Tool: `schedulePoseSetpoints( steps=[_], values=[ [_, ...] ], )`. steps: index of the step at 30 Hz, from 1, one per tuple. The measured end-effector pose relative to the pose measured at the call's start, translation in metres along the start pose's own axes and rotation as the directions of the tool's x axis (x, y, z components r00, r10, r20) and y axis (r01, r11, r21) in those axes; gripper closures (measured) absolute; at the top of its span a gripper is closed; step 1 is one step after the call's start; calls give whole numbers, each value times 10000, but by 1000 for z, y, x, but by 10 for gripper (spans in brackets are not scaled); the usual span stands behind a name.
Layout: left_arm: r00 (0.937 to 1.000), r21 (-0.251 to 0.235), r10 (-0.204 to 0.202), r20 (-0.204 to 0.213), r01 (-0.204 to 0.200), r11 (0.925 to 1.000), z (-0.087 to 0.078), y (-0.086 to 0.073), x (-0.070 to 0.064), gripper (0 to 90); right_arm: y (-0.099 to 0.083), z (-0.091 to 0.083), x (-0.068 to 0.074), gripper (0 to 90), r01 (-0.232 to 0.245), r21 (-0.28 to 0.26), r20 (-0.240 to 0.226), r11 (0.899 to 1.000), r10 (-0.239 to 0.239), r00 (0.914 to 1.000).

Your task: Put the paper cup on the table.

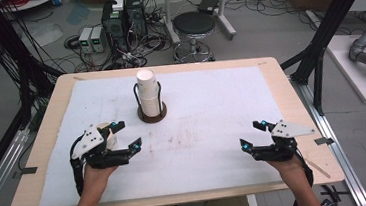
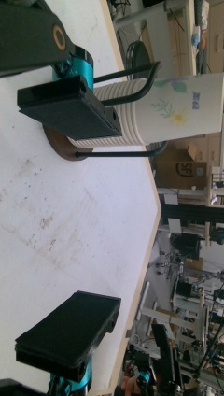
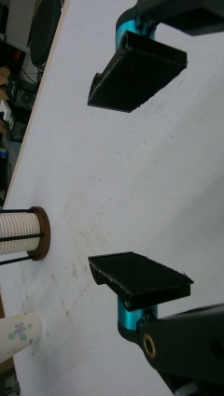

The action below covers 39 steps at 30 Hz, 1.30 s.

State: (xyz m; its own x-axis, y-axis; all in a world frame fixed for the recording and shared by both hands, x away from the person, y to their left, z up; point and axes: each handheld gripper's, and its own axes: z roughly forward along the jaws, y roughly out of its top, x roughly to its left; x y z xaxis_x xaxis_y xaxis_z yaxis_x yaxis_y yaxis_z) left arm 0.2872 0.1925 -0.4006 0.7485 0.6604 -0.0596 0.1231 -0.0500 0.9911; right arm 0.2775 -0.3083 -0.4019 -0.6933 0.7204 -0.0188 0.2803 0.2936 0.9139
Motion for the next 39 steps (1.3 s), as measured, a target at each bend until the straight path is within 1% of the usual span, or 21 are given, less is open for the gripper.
schedulePoseSetpoints(
  steps=[1,5,10,14,16,23,31,39],
  values=[
    [10000,45,86,8,-86,10000,0,-1,-1,159,0,-1,0,206,-36,-16,-3,10000,36,10000],
    [9999,153,166,-26,-166,9997,-1,-5,-4,161,-2,-5,0,206,-156,-89,112,9998,157,9998],
    [9998,132,177,-109,-176,9998,-2,-6,-5,161,-1,-7,3,206,-116,-92,160,9999,117,9998],
    [9998,161,187,-38,-186,9997,-1,-6,-6,161,-1,-6,4,206,-122,-71,133,9999,123,9998],
    [9998,187,210,-64,-209,9996,0,-7,-6,161,-1,-5,5,206,-81,-41,116,10000,81,9999],
    [9998,223,194,-49,-192,9996,0,-8,-6,161,-1,-6,4,206,-83,-39,107,10000,84,9999],
    [9997,219,184,-132,-181,9996,-1,-8,-6,161,-1,-5,5,206,-37,-9,71,10000,37,10000],
    [9998,306,179,-53,-178,9994,0,-9,-6,161,-1,-5,4,206,-60,-23,100,10000,60,9999]
  ],
)
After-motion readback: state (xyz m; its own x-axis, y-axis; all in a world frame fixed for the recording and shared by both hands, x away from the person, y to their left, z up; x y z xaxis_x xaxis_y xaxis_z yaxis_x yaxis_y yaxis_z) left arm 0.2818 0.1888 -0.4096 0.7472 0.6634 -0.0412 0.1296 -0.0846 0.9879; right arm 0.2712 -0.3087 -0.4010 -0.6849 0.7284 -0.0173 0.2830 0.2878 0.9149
